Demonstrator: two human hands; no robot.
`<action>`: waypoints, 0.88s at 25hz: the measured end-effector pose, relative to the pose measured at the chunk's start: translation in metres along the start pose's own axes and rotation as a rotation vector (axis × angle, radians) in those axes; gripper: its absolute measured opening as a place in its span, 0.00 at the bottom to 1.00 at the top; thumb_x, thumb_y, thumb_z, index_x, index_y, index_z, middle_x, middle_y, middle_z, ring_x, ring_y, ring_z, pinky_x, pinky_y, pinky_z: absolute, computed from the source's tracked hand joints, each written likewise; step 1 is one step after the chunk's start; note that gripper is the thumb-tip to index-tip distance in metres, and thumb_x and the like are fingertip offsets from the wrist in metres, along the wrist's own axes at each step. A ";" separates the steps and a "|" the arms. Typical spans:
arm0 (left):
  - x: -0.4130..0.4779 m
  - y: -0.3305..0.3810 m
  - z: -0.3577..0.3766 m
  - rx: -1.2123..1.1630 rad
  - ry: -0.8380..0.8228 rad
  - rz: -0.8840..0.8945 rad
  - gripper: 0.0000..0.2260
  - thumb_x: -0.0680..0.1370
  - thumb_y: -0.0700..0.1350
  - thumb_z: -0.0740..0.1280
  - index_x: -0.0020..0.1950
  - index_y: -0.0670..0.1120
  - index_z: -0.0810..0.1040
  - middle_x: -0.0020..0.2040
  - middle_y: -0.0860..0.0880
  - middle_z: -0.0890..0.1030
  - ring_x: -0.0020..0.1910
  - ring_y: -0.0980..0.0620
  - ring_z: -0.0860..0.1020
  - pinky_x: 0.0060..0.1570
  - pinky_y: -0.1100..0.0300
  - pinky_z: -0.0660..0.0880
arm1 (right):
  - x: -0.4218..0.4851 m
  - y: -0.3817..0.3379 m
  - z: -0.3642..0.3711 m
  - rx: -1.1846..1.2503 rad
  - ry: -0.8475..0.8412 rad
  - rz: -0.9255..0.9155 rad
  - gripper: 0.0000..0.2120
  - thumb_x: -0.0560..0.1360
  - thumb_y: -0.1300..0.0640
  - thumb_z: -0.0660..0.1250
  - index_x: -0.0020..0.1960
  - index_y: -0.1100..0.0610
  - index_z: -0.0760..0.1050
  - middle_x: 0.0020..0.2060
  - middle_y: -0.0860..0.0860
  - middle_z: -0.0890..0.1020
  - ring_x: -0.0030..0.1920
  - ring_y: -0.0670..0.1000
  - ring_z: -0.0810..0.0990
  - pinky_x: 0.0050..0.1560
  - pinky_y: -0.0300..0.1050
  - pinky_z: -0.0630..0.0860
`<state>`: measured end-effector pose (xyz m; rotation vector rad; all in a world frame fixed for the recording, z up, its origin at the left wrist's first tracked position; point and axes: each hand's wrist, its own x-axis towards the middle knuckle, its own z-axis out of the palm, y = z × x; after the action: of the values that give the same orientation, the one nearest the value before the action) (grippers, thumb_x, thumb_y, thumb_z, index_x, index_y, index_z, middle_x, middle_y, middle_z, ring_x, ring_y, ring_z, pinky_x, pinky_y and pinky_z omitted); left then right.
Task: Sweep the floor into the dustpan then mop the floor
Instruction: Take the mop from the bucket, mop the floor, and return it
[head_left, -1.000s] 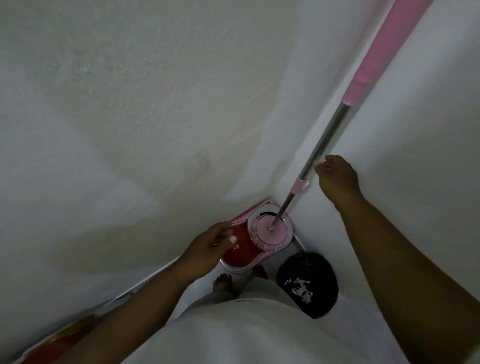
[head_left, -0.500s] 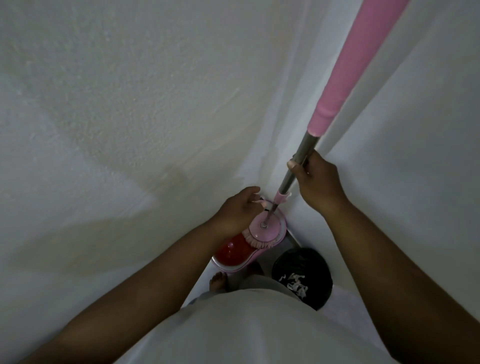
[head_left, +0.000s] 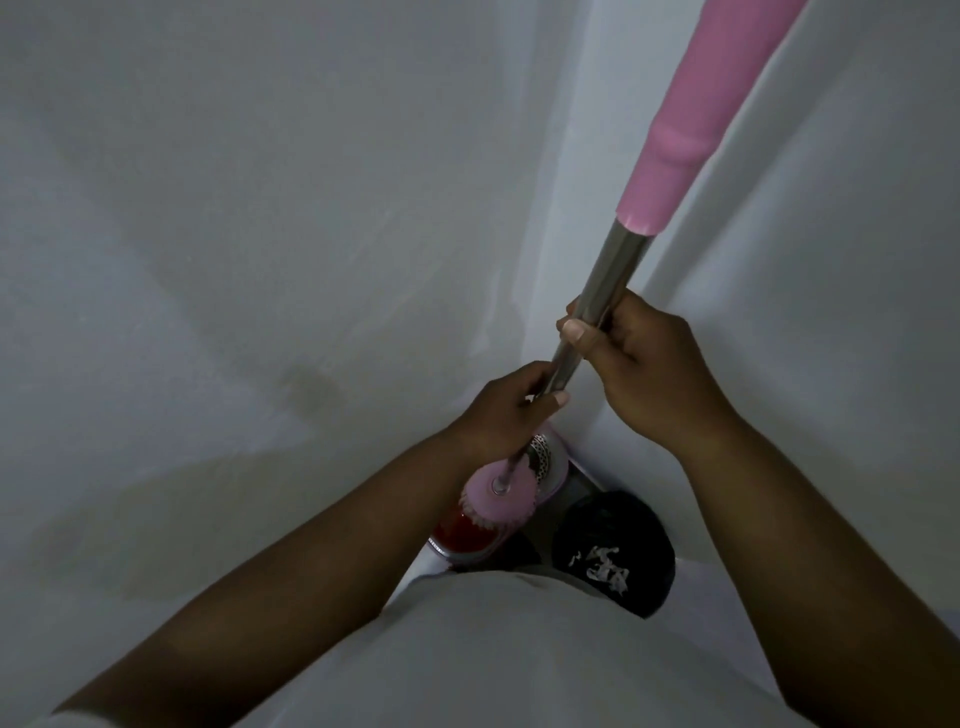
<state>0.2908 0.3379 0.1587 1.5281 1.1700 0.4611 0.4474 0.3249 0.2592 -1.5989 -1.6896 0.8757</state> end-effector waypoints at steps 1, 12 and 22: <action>-0.002 0.000 0.002 0.004 -0.001 -0.002 0.12 0.81 0.50 0.63 0.62 0.48 0.75 0.56 0.48 0.80 0.57 0.50 0.77 0.60 0.45 0.73 | -0.003 0.001 -0.002 0.022 0.006 0.008 0.09 0.79 0.50 0.64 0.55 0.52 0.76 0.46 0.41 0.82 0.48 0.36 0.79 0.44 0.22 0.70; -0.031 -0.013 0.006 0.073 -0.241 0.092 0.11 0.82 0.51 0.61 0.63 0.51 0.74 0.57 0.53 0.80 0.56 0.57 0.78 0.55 0.59 0.75 | -0.058 -0.009 0.016 0.001 0.162 0.123 0.07 0.78 0.47 0.63 0.55 0.47 0.75 0.48 0.43 0.83 0.48 0.36 0.80 0.45 0.23 0.71; -0.087 -0.025 0.038 0.126 -0.586 0.227 0.08 0.81 0.47 0.63 0.59 0.48 0.74 0.48 0.50 0.80 0.48 0.50 0.79 0.51 0.52 0.77 | -0.175 -0.037 0.058 -0.048 0.466 0.376 0.10 0.79 0.50 0.63 0.58 0.51 0.75 0.49 0.46 0.83 0.50 0.44 0.81 0.53 0.39 0.77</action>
<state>0.2725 0.2415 0.1491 1.7552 0.5812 0.0683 0.3879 0.1465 0.2551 -2.0049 -1.1134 0.5699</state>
